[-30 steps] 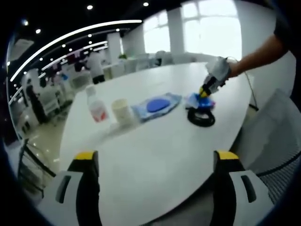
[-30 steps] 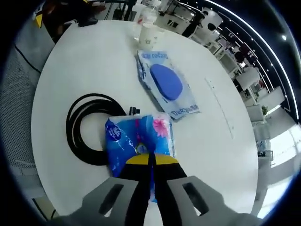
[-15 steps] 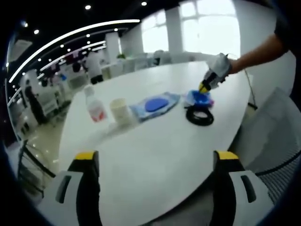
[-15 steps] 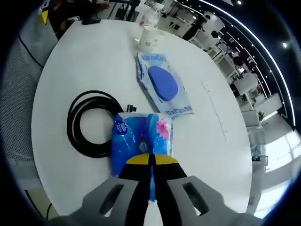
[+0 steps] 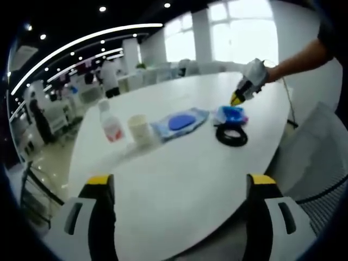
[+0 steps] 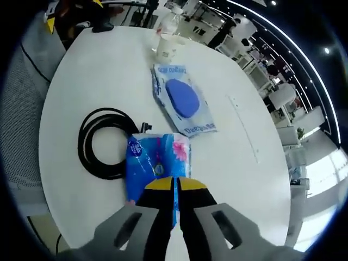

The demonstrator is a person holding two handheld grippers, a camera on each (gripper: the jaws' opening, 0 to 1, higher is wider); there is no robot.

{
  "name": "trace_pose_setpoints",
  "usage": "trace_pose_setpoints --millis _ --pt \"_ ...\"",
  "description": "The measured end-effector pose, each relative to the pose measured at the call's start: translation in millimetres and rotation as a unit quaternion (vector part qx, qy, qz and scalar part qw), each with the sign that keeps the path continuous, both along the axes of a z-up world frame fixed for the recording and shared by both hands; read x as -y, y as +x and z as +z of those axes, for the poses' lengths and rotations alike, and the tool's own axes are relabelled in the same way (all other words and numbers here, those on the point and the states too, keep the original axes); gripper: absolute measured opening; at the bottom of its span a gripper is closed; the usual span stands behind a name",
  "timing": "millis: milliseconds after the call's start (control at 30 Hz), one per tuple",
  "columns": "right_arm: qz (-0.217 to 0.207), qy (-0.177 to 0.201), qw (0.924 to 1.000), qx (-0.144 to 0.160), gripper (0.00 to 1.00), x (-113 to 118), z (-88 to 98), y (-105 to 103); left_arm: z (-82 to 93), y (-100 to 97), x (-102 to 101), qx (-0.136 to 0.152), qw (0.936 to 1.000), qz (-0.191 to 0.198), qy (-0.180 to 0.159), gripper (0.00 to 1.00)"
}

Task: Arrange the tabletop items into an orderly group along one side of the table until the central work area is clear of visible clutter.

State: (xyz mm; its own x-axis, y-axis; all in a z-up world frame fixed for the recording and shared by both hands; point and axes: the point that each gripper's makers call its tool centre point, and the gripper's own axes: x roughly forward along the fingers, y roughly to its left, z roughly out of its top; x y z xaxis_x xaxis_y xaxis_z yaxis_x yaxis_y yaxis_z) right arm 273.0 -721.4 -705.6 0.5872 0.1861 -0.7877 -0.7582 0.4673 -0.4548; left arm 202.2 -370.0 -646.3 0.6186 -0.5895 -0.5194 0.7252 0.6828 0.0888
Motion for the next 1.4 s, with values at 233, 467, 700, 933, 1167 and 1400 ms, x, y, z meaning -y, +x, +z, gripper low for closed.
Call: trace_pose_setpoints --millis 233,467,700,933,1167,1400 --pt "0.003 0.009 0.9998 -0.020 0.18 -3.2 -8.9 0.0 -1.1 -0.5 -0.1 -0.002 1.0000 0.000 0.001 0.98" --pt "0.001 0.025 0.9991 -0.033 0.21 -4.6 -14.7 9.5 -3.3 -0.5 -0.5 -0.005 1.0000 0.001 0.005 0.97" --pt "-0.002 0.042 0.9972 -0.062 0.21 -7.5 -27.6 13.7 -4.7 0.6 -3.5 -0.007 0.9999 0.006 0.011 0.97" --pt "-0.001 0.041 0.9950 -0.091 0.17 -8.4 -41.7 11.2 -5.6 0.9 -4.8 -0.008 0.9998 0.010 0.013 0.97" --pt "-0.001 0.042 0.9929 -0.111 0.05 -12.0 -55.2 4.5 -5.5 1.4 -5.3 -0.009 0.9998 0.011 0.013 0.97" --pt "-0.007 0.041 0.9930 -0.110 0.00 -12.4 -58.9 2.2 -5.9 1.5 -5.3 -0.010 0.9998 0.010 0.011 0.97"
